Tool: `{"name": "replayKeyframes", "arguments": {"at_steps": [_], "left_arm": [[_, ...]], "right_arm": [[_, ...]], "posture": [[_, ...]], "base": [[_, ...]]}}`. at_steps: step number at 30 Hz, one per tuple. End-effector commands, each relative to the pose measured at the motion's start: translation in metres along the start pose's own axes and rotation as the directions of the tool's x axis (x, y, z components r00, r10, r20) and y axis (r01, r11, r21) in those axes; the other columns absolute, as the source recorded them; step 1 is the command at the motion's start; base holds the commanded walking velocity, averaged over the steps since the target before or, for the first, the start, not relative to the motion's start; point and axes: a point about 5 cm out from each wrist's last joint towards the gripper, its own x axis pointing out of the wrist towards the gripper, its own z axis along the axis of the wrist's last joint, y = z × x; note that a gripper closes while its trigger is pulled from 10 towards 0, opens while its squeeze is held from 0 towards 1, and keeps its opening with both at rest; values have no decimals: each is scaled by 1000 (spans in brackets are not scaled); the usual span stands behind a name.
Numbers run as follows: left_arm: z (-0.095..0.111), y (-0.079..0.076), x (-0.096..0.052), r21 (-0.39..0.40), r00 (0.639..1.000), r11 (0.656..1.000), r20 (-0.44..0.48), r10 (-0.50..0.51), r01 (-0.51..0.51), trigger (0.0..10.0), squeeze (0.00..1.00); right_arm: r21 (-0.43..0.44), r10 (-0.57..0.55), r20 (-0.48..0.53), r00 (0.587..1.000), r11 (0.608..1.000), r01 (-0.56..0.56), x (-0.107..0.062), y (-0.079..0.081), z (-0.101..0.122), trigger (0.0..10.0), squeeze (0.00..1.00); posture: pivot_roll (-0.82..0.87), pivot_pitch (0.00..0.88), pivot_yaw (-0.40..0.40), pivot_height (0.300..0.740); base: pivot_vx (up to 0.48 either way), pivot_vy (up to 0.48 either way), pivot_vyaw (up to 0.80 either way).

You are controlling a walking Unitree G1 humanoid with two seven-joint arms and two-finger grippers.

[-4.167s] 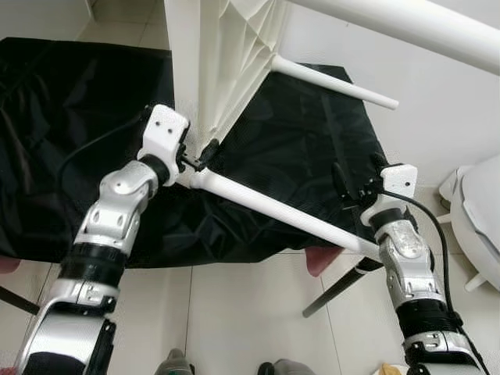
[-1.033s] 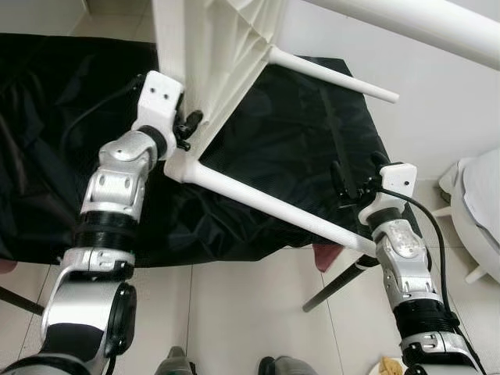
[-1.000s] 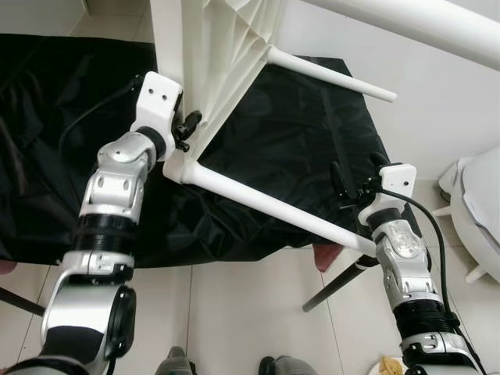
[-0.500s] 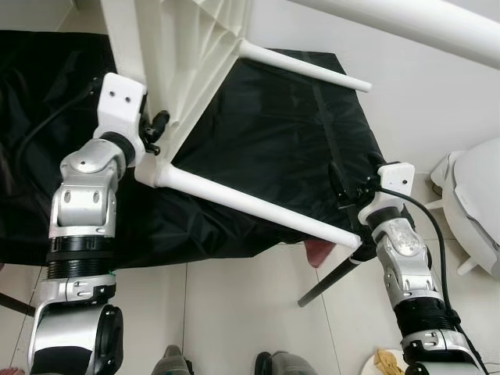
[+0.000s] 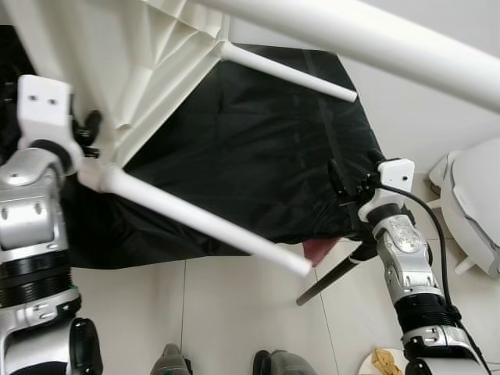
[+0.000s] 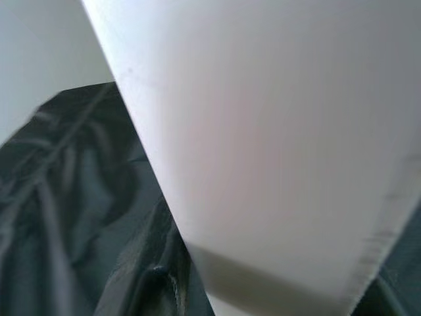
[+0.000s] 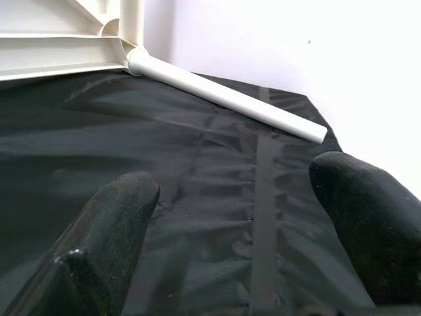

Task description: Building children table

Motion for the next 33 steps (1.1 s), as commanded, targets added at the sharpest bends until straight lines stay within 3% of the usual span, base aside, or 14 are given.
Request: {"name": "replayKeyframes", "arguments": {"at_steps": [1,9,17,18,24,26,27,28,30,33], "left_arm": [[2,27,-8,21,946,945,-3,326,-325,10000,0],[-2,37,-12,13,914,915,-51,402,-402,10000,0],[-4,20,-5,-23,939,941,-72,335,-338,10000,0],[-3,16,-4,-61,949,948,-62,310,-313,10000,1000],[0,9,-1,-79,967,964,-35,250,-252,10000,1000],[3,5,0,-47,976,975,-16,216,-216,10000,1000],[4,1,1,-30,983,982,-7,186,-186,10000,314],[5,-2,1,-15,987,987,3,159,-159,10000,0],[6,-5,2,-4,993,993,12,118,-118,10000,0],[8,-16,0,-38,997,999,69,-19,22,10000,0]], "right_arm": [[-4,10,-8,1000,1000,-10,1,0,-1,10000,0],[-8,14,-7,1000,1000,-14,1,-1,-1,10000,0],[-7,12,-6,1000,1000,-12,1,0,-1,10000,0],[-8,12,-6,1000,1000,-12,1,0,-1,10000,0],[-10,9,-5,1000,1000,-9,0,-1,-1,10000,0],[-10,8,-4,1000,1000,-8,0,-1,-1,10000,0],[-10,8,-3,1000,1000,-8,0,-1,-1,10000,0],[-10,9,-2,1000,1000,-9,0,0,-1,10000,0],[-10,10,-2,1000,1000,-10,0,0,-1,10000,0],[-10,13,0,1000,1000,-13,0,1,-1,10000,0]], "posture": [[83,77,-86,740],[80,73,-85,740],[75,68,-81,740],[74,68,-80,740],[71,59,-76,740],[71,58,-74,740],[71,58,-74,740],[72,52,-72,740],[72,52,-72,740],[72,49,-70,740]], "base": [[0,0,0],[0,0,0],[0,0,0],[0,0,0],[0,0,0],[0,0,0],[0,0,0],[0,0,0],[0,0,0],[0,0,0]]}}
